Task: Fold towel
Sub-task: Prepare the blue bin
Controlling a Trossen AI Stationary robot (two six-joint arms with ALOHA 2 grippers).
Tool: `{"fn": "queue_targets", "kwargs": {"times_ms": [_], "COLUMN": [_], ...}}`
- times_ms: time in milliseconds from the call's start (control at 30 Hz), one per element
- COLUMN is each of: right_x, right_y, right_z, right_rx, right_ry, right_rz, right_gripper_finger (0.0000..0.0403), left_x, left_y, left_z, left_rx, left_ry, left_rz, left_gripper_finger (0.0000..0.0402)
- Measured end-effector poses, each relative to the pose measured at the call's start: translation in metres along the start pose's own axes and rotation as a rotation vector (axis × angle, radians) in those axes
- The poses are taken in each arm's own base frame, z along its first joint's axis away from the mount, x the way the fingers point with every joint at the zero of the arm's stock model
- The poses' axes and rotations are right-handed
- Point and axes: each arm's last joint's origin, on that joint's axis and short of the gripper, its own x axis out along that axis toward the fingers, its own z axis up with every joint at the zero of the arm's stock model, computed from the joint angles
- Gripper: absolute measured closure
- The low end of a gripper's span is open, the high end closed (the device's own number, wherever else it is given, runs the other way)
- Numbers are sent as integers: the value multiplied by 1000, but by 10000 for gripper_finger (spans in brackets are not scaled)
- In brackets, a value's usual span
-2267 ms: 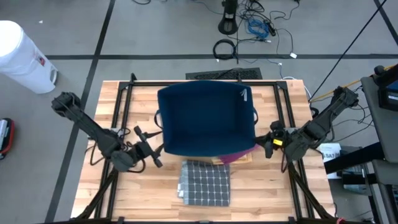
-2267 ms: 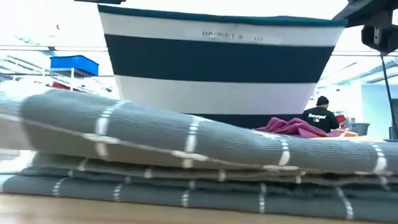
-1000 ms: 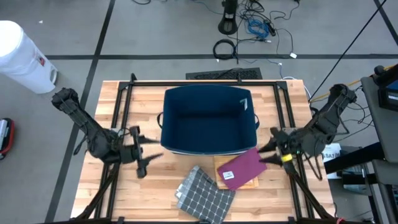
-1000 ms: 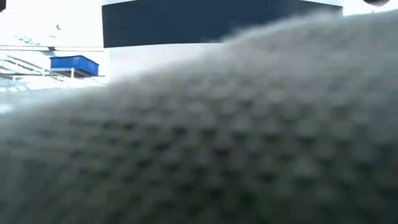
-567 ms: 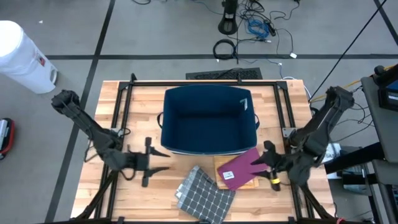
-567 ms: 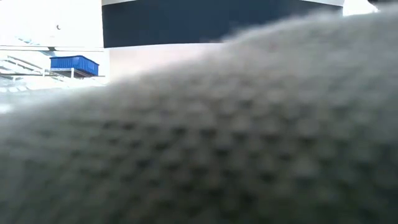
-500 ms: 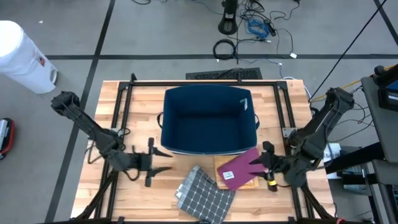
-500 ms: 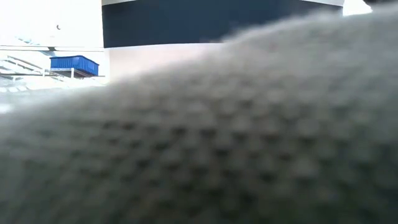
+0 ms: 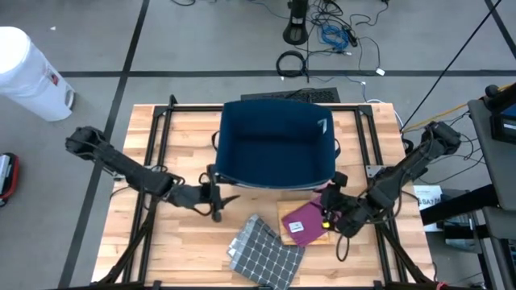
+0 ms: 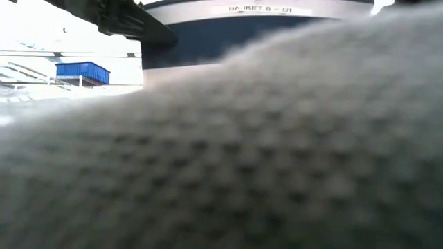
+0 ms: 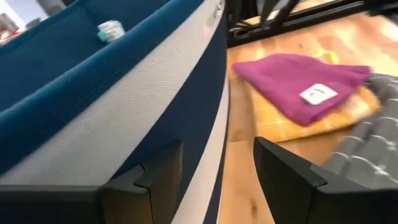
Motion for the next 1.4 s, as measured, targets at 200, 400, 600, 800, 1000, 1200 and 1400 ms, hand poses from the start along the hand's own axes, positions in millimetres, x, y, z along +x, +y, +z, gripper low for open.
{"fn": "queue_targets", "kwargs": {"times_ms": [200,400,600,800,1000,1200,1400], "right_x": [7,-6,-18,-6,9,10,9], "right_y": [-8,11,28,57,68,65,63], "right_z": [3,1,-14,-35,-39,-32,-30], "right_rx": [-37,-168,-181,-203,-216,-211,-213], "right_ry": [30,-30,21,147,134,97,84], "right_rz": [-33,101,220,322,299,294,284], "right_gripper_finger": [232,232,232,232,232,232,232], "left_x": [6,-4,-24,-20,-3,-5,-8], "left_y": [11,-5,-24,-25,-7,-2,3], "left_z": [-1,15,33,22,5,12,32], "left_rx": [-26,-41,62,37,-61,-64,-33], "left_ry": [5,-163,-346,-226,-55,-54,-21], "left_rz": [45,-99,-176,-149,-66,-108,-104], "left_gripper_finger": [198,198,198,198,198,174,125]}}
